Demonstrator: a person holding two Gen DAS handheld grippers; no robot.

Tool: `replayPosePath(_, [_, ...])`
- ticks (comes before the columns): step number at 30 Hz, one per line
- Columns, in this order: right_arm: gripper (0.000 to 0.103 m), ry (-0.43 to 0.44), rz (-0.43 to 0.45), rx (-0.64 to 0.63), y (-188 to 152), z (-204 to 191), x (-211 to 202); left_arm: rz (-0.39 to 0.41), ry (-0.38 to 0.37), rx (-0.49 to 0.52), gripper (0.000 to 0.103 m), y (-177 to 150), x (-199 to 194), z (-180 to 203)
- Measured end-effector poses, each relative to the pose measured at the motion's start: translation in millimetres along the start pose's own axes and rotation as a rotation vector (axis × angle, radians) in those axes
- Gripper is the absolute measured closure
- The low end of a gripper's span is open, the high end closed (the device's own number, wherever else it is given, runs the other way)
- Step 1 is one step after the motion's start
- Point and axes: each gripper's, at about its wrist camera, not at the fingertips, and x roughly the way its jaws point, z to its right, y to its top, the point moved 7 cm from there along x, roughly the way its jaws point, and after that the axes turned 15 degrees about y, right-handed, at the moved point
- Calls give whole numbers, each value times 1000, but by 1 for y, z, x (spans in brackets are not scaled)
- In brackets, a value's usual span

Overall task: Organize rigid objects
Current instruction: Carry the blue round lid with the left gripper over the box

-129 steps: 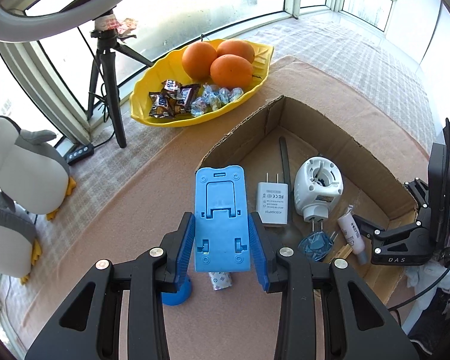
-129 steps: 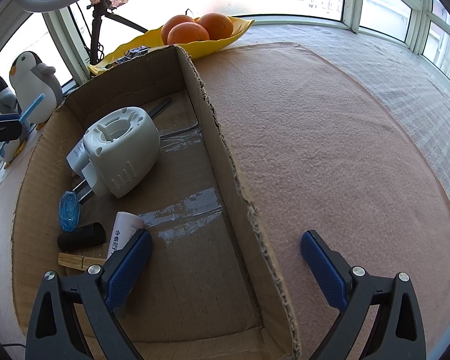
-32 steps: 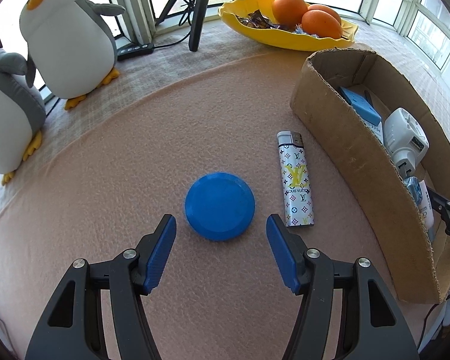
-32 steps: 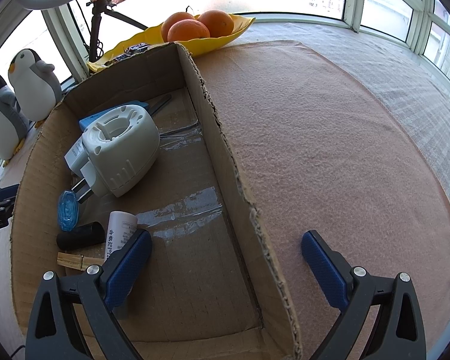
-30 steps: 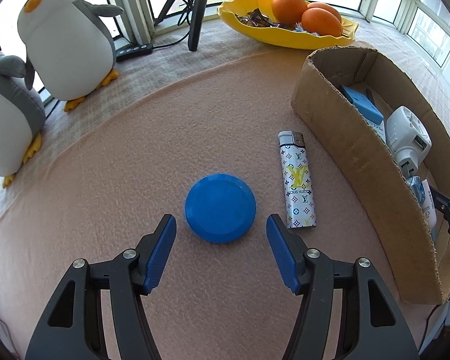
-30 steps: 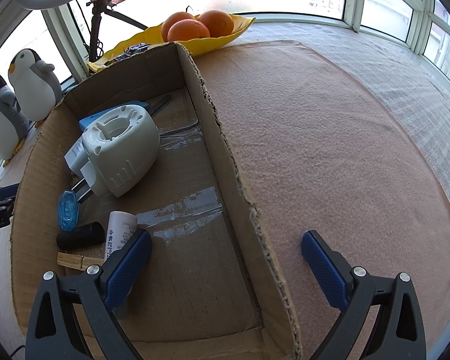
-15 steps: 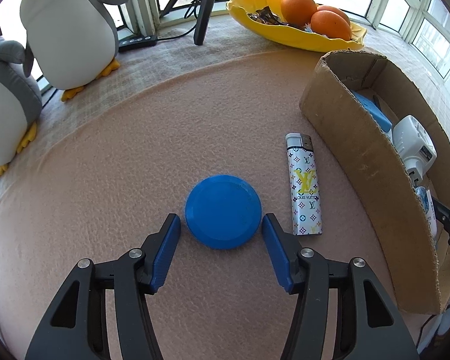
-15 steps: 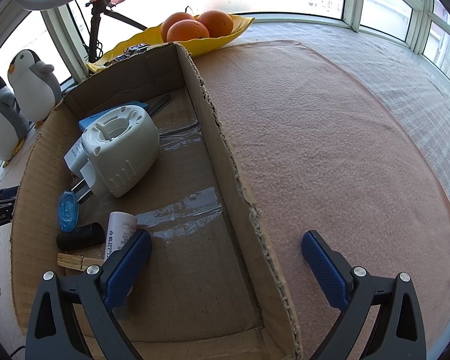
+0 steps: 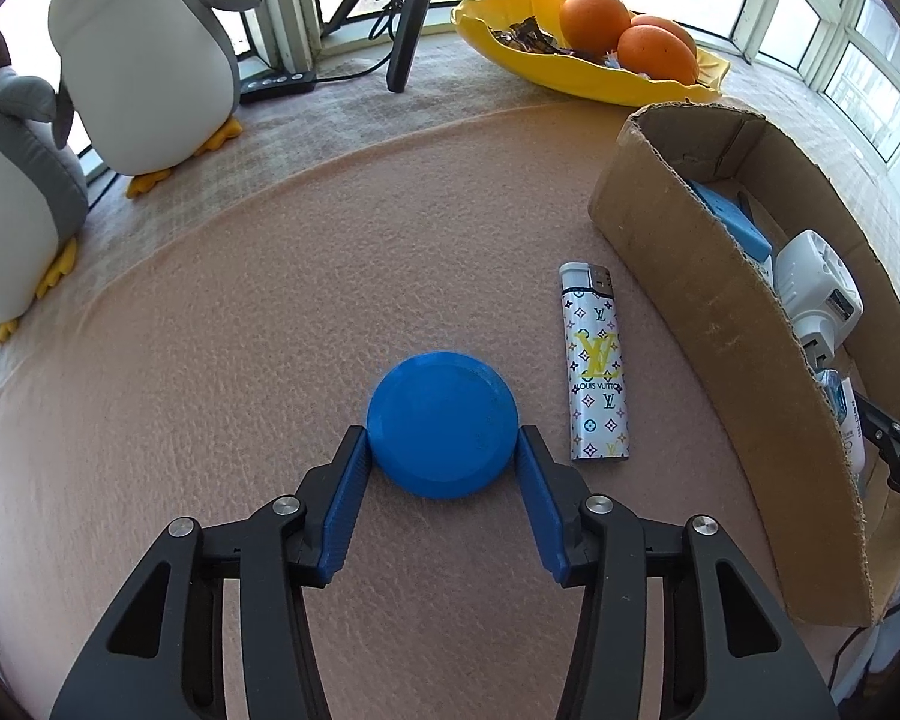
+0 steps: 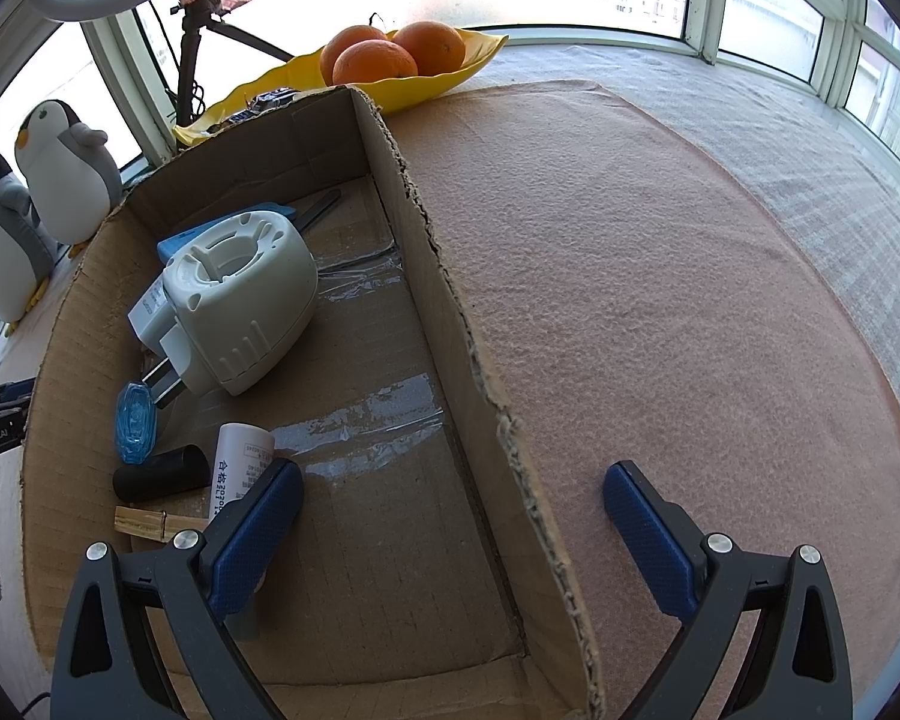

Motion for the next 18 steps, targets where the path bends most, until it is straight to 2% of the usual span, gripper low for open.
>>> replayPosePath(5, [4,0,0,0,0,0,0,23,-8,10,55,-3,-18,4])
replayPosePath(18, [4,0,0,-1,-1,1,-1,142,-68,67,55,9,-85,29])
